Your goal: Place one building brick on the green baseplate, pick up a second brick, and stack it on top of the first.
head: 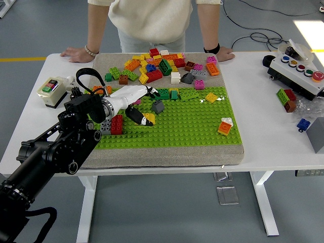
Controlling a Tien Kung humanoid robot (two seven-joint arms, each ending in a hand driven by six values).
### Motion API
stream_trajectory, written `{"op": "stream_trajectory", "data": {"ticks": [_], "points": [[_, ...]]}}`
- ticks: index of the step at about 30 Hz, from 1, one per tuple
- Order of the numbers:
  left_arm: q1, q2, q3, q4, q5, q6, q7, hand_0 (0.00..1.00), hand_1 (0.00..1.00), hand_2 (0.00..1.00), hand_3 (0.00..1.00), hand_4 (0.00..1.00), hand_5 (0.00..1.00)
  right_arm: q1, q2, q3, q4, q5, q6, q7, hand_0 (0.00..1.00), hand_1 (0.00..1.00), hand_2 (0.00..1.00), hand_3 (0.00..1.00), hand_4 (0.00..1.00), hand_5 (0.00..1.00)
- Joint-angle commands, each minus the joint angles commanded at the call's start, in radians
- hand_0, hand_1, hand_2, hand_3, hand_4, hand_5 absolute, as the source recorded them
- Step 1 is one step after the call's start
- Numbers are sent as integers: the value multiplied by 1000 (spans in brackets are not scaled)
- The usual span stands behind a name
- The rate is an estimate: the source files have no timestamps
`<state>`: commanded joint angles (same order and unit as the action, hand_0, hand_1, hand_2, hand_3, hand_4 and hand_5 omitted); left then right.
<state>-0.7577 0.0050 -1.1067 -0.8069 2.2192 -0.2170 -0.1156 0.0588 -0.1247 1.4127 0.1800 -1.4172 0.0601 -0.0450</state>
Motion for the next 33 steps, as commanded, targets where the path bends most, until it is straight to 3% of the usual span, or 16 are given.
{"op": "stream_trajectory", "data": {"ticks": [3,4,9,10,17,33], "points": [[3,0,1,8,-1,2,1,837,749,715,743,998,51,-1,0,-1,0,0,0,0,761,688,734,754,998,506],[7,0,0,9,-3,5,1,796,724,632,717,941,16,-1,0,-1,0,0,0,0,761,688,734,754,998,506],[11,-3,2,15,-1,18,0,796,724,632,717,941,16,-1,0,-3,0,0,0,0,761,688,734,754,998,506],[12,-3,2,19,-2,22,-2,783,716,609,681,888,2,0,0,-5,0,0,0,0,761,688,733,754,998,506],[7,-5,1,42,5,49,-4,776,709,595,661,864,2,0,1,-6,0,0,1,-1,760,688,734,754,998,506],[1,-5,-1,72,-6,43,-2,771,707,591,651,841,2,1,1,-3,0,0,1,-1,760,688,734,754,998,507]]}}
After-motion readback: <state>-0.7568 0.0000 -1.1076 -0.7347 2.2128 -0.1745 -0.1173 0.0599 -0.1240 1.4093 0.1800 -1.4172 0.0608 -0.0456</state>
